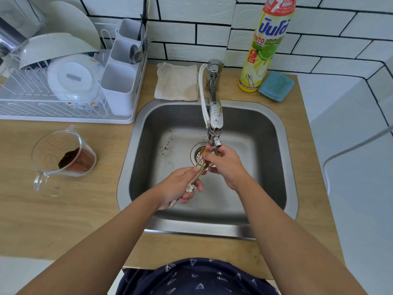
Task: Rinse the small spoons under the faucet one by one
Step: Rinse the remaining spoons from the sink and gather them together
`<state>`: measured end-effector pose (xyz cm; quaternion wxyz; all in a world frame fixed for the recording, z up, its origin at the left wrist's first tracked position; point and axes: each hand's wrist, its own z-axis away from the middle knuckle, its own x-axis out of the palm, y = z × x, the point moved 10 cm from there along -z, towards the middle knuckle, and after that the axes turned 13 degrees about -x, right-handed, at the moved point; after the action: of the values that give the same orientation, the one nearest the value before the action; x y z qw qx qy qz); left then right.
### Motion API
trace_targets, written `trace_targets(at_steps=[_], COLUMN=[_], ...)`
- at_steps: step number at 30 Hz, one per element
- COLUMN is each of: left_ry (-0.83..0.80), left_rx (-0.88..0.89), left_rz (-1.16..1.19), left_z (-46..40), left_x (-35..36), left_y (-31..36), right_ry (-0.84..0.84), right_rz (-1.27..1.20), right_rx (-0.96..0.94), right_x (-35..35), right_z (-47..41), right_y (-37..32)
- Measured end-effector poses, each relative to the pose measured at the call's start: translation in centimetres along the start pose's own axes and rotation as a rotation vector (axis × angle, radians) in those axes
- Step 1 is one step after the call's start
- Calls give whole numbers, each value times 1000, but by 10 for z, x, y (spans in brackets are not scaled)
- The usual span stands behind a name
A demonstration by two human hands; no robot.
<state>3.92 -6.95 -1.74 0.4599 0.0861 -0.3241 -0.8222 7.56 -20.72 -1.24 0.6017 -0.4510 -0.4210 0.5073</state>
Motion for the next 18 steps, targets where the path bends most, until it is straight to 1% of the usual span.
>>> trace_targets(at_steps=[5, 9, 11, 13, 15, 18], left_ry=[-16, -77, -84, -96, -141, -196], left_rx=[40, 40, 33, 14, -23, -86], left_rz=[-2, 49, 89, 115, 118, 100], left_z=[0, 0, -2, -4, -7, -10], left_x=[5, 9, 7, 5, 7, 11], left_y=[2, 3, 3, 1, 0, 2], right_ry=[-15, 46, -8, -80, -127, -64], right_rz=[-9, 52, 0, -91, -131, -81], right_rx=[-12, -63, -86, -87, -79, -57], right_x=[0, -9, -3, 4, 7, -4], right_z=[-6, -9, -8, -5, -1, -5], right_y=[0, -4, -6, -7, -7, -4])
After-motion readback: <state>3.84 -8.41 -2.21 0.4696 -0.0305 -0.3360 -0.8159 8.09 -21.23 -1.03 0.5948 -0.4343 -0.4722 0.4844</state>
